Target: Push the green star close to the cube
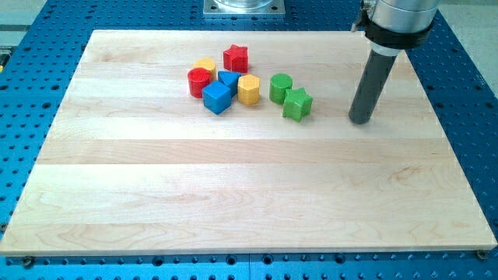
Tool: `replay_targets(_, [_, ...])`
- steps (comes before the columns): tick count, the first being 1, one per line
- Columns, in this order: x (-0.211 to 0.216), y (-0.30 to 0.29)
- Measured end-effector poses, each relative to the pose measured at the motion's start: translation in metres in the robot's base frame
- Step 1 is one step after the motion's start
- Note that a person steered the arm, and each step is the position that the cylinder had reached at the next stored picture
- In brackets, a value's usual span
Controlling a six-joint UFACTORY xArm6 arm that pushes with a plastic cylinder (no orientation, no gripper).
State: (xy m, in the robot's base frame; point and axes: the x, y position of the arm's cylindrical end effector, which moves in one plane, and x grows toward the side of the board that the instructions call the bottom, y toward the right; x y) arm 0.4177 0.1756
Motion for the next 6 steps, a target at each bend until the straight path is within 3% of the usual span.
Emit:
replay_targets(3, [-0.025, -0.068])
replay_targets(4, [-0.031, -0.140])
replay_targets(6, [-0.058, -0.171])
